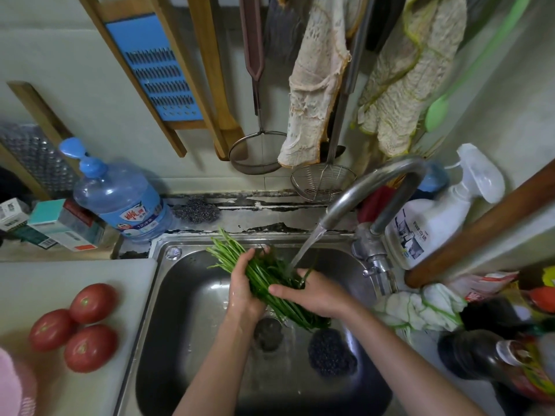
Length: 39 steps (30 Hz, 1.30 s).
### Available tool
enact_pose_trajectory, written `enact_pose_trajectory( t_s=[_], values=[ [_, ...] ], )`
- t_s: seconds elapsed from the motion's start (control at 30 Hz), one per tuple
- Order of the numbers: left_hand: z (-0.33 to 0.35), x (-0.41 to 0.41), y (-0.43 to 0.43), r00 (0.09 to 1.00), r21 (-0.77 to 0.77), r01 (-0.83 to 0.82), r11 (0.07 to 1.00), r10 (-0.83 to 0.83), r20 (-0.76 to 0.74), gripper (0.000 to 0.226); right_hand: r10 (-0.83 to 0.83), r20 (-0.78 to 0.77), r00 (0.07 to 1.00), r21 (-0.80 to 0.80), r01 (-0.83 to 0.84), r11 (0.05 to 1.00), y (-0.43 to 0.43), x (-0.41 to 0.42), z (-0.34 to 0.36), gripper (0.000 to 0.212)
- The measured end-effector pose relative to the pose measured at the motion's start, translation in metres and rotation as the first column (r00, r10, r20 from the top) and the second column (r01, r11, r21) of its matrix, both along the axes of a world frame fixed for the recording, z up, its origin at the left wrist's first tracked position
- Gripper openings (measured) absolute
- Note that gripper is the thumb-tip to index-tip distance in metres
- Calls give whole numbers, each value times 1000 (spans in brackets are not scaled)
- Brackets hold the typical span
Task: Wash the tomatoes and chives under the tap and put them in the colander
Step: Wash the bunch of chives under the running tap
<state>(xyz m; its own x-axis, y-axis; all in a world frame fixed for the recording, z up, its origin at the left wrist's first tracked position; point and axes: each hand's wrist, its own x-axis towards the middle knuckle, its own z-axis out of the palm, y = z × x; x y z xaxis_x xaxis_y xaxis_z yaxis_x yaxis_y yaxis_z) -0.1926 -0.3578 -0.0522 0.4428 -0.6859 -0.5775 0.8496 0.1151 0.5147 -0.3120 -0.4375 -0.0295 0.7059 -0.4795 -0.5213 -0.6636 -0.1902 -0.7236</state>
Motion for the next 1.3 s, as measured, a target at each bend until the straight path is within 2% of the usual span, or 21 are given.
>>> enact_pose_trajectory(
  t_s=[0.1,0.13,0.2,0.23,0.27,0.33,0.37,0.4,0.47,0.53,0.57,0.63,0.7,0.77,0.83,0.9,1.03,1.13,1.2,1.23,1.3],
  values=[
    [-4,7,6,993,142,74,987,-87,82,22,2,89,996,-125,9,992,3,-6,-2,58],
    [-5,8,8,988,170,84,982,-104,112,21,-44,133,990,-103,57,993,5,-8,-3,57],
    [-3,8,12,981,167,72,983,-100,166,18,-276,194,941,105,259,960,7,-13,-8,38],
    [-1,8,14,981,160,47,986,-75,177,17,-435,163,885,258,388,885,7,-16,-12,24],
    [-1,9,17,982,149,18,989,-46,184,19,-587,81,806,417,507,754,6,-19,-18,15],
    [1,10,22,980,120,-28,992,4,197,31,-771,-117,626,620,652,436,3,-24,-31,17],
    [2,10,25,980,111,-45,993,22,198,35,-816,-191,546,662,685,304,2,-24,-36,22],
    [2,10,27,981,99,-60,993,40,192,36,-842,-234,486,683,699,213,1,-23,-39,25],
    [7,10,28,982,55,-100,994,89,164,29,-853,-285,436,653,740,161,2,-20,-47,26],
    [12,12,26,979,47,-149,988,141,150,20,-811,-310,497,602,762,237,7,-21,-50,33],
    [13,15,25,975,61,-164,985,152,163,17,-786,-308,536,549,775,313,8,-22,-49,40],
    [11,21,23,964,117,-184,976,157,214,16,-709,-270,651,334,754,566,9,-28,-47,64],
    [9,25,19,959,159,-189,969,147,244,20,-535,-213,817,84,561,823,7,-33,-34,87],
    [6,20,13,965,181,-134,974,87,246,23,-310,-89,946,-22,310,951,5,-31,-18,101],
    [8,7,4,970,199,-19,980,-30,243,24,-82,22,996,-21,82,996,9,-19,-7,114],
    [14,-7,-2,968,179,86,980,-125,217,18,25,135,991,-53,-18,998,14,-6,-10,111],
    [21,-13,-9,974,84,188,979,-197,116,16,-157,259,953,-74,182,981,21,-2,-24,77],
    [13,-11,-10,951,128,203,971,-226,210,14,-140,224,964,-55,156,986,20,-9,-27,42],
    [10,-8,-9,940,148,214,965,-245,237,23,-130,179,975,-47,141,989,16,-16,-26,16],
    [9,-5,-8,948,136,216,967,-241,207,28,-119,155,981,-61,129,990,13,-20,-25,9],
    [6,3,-8,964,103,207,973,-221,151,31,-77,101,992,-66,84,994,7,-28,-24,15]
  ],
)
